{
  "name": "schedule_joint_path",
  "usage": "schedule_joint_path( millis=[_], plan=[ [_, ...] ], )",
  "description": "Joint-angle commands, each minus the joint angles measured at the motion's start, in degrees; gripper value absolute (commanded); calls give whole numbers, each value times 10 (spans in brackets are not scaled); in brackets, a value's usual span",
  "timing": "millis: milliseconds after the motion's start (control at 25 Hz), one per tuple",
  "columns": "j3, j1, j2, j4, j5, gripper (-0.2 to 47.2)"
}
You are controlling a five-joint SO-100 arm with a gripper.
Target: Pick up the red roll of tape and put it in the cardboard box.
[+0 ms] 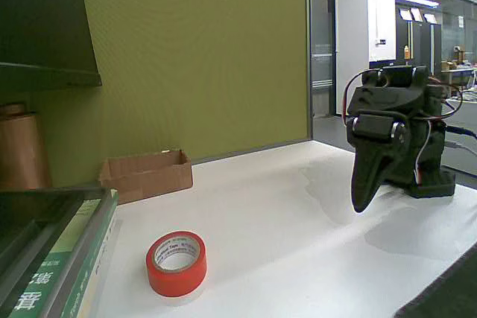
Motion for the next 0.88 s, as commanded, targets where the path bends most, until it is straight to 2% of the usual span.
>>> schedule_joint_path(
  millis=[0, 640, 720, 840],
  plan=[
    [23, -8, 48, 3, -5, 0],
    [23, -8, 48, 3, -6, 1],
    [23, -9, 48, 3, -8, 34],
    [23, -8, 48, 3, -6, 5]
  ],
)
